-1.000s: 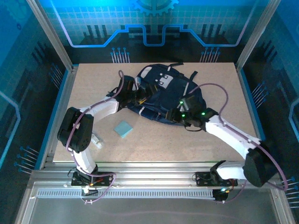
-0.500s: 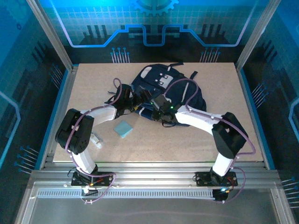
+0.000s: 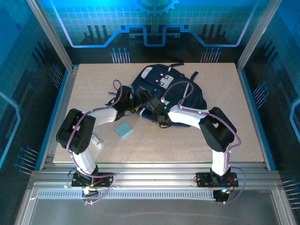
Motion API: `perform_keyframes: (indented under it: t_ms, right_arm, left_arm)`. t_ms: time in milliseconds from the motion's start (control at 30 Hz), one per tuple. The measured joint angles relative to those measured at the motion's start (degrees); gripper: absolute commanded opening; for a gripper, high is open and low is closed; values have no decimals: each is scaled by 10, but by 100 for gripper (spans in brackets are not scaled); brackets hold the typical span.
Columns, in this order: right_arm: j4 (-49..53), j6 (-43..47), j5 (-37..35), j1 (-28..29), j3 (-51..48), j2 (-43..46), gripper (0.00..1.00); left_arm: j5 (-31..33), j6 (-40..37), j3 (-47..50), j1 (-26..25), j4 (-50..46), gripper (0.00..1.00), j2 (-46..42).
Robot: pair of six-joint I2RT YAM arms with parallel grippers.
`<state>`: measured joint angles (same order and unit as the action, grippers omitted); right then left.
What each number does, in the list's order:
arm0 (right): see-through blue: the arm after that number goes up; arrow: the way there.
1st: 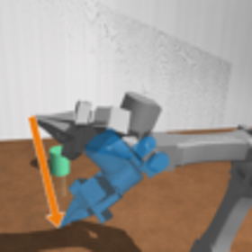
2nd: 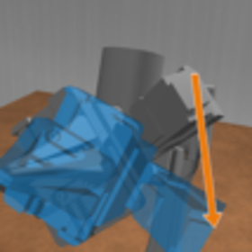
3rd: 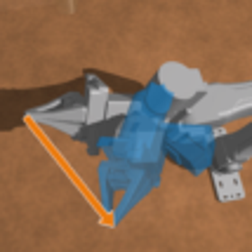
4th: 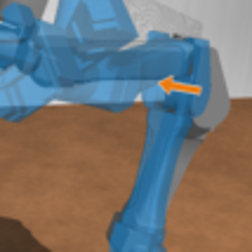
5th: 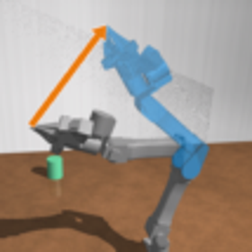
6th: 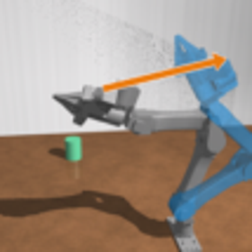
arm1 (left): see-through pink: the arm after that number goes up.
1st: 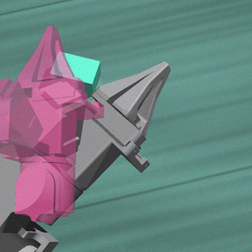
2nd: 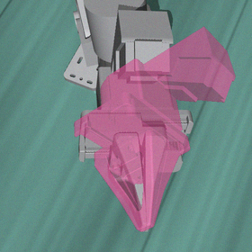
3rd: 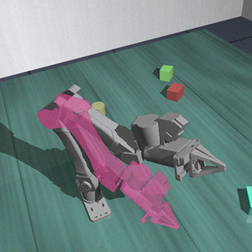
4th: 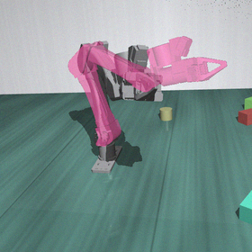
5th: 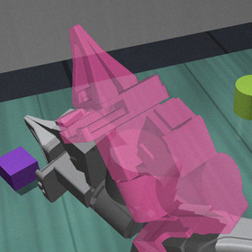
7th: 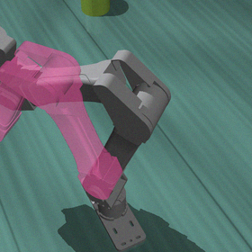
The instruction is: Pack books, pencil case, and school supplies into a backpack
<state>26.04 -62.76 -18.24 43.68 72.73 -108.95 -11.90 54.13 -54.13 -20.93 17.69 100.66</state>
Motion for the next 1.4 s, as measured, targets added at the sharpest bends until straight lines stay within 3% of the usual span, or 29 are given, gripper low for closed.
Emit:
perform_keyframes:
  t_ms: [300,567,667,800,1133,1400]
  right_arm:
    - [24,18,-23,-8,27,-5,30]
    - [36,43,-28,-24,41,-30,16]
    - [37,58,-27,-27,41,-30,0]
    - [25,81,-6,-35,30,-18,0]
    - [81,216,93,-94,19,44,0]
    - [115,283,166,-125,8,61,0]
  left_arm:
    - [0,3,4,2,12,99,2]
    - [-1,4,6,8,21,99,5]
    - [-1,5,6,16,24,99,18]
    - [-8,13,-7,28,34,99,49]
    - [8,-2,-152,47,5,99,149]
    - [17,-32,-287,58,-85,99,211]
